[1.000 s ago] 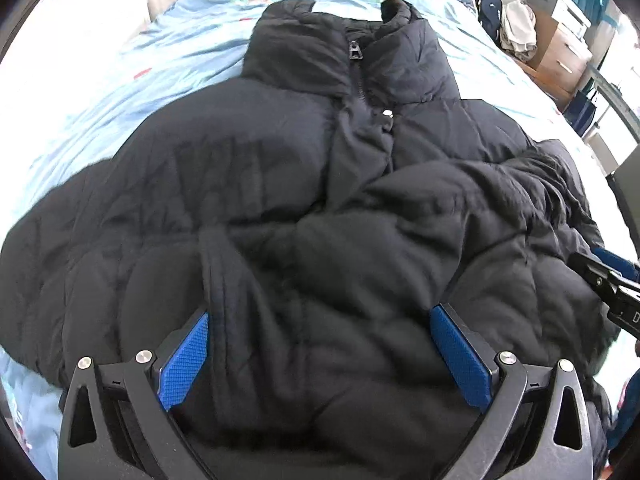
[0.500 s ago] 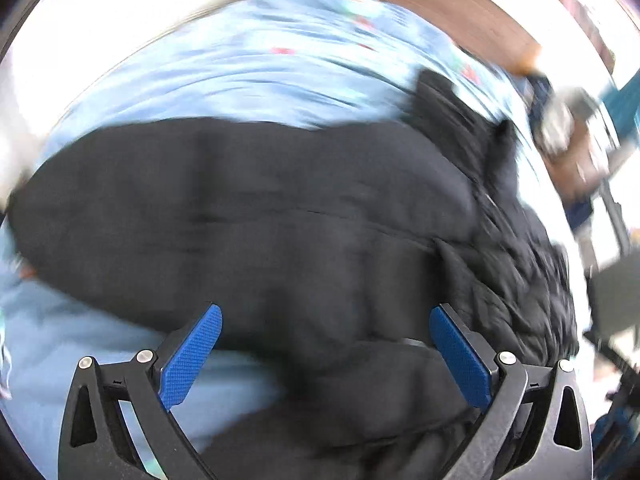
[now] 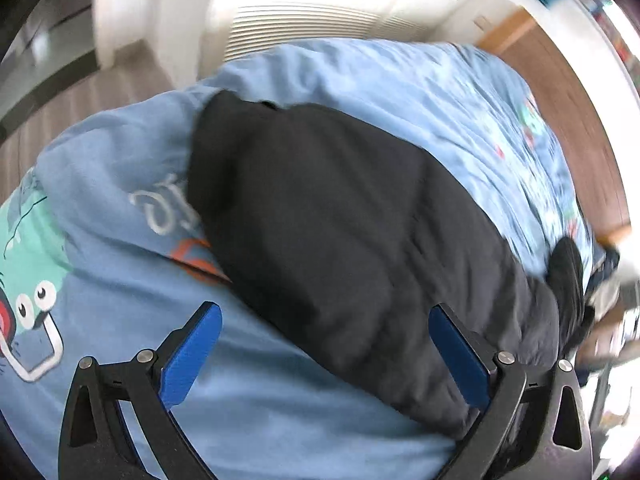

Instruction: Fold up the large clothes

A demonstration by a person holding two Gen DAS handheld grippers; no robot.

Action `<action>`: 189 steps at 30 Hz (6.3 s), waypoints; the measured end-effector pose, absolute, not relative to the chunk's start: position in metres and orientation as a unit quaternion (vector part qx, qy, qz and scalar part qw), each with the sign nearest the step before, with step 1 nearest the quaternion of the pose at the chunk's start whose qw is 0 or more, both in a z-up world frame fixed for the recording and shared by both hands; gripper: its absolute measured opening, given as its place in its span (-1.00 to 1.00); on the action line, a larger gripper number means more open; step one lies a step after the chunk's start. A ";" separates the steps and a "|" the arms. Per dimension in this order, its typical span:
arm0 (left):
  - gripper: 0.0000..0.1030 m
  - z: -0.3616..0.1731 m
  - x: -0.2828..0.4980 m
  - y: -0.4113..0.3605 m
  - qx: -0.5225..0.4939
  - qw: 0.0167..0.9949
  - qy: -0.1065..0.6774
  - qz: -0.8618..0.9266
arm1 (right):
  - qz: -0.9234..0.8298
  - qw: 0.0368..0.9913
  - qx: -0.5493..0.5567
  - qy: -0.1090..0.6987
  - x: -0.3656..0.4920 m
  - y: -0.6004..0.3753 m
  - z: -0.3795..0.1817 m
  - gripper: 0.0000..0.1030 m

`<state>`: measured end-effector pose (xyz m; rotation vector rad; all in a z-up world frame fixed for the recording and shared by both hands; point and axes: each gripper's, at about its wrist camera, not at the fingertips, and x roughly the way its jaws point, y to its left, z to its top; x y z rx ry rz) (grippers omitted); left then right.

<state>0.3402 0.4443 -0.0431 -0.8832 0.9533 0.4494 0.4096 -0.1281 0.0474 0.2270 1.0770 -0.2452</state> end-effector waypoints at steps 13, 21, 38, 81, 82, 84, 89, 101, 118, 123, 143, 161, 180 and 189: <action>0.41 -0.093 0.327 0.483 -0.586 0.691 0.384 0.180 | -0.132 0.837 0.120 0.517 0.397 -0.139 0.048 0.18; -0.76 -0.081 0.329 0.478 -0.605 0.700 0.353 0.141 | -0.138 0.837 0.126 0.514 0.390 -0.152 0.051 0.18; -0.83 0.094 0.396 0.370 -0.461 0.830 0.314 -0.027 | -0.162 0.850 0.161 0.474 0.349 -0.196 0.092 0.18; 0.13 0.080 0.410 0.065 -0.147 0.835 0.492 -0.200 | -0.170 0.860 0.152 0.457 0.274 -0.242 0.102 0.18; 0.13 0.081 0.413 0.073 -0.144 0.839 0.490 -0.189 | -0.160 0.863 0.146 0.455 0.280 -0.235 0.105 0.18; 0.13 0.079 0.418 0.100 -0.136 0.845 0.491 -0.161 | -0.133 0.873 0.130 0.452 0.299 -0.212 0.112 0.18; 0.13 0.075 0.430 0.151 -0.130 0.854 0.491 -0.109 | -0.052 0.891 0.105 0.440 0.353 -0.147 0.127 0.18; 0.11 0.019 0.456 0.160 -0.106 0.846 0.511 -0.112 | 0.057 0.878 0.037 0.473 0.459 -0.032 0.068 0.18; 0.22 -0.050 0.443 0.137 -0.073 0.842 0.527 -0.086 | 0.035 0.841 0.015 0.540 0.439 -0.080 -0.041 0.21; 0.27 -0.014 0.433 0.148 -0.085 0.850 0.515 -0.078 | 0.049 0.836 0.009 0.546 0.439 -0.080 -0.015 0.20; 0.46 -0.027 0.528 0.142 -0.052 0.859 0.503 -0.079 | 0.058 0.854 0.008 0.518 0.473 -0.071 -0.021 0.23; 0.46 0.012 0.444 0.122 -0.024 0.874 0.482 -0.049 | 0.060 0.861 -0.033 0.504 0.434 -0.066 0.022 0.24; 0.51 -0.014 0.420 0.119 -0.024 0.868 0.494 -0.036 | 0.029 0.851 -0.015 0.524 0.419 -0.073 -0.014 0.24; 0.59 -0.023 0.420 0.116 -0.017 0.867 0.497 -0.027 | 0.030 0.851 -0.009 0.524 0.416 -0.075 -0.021 0.30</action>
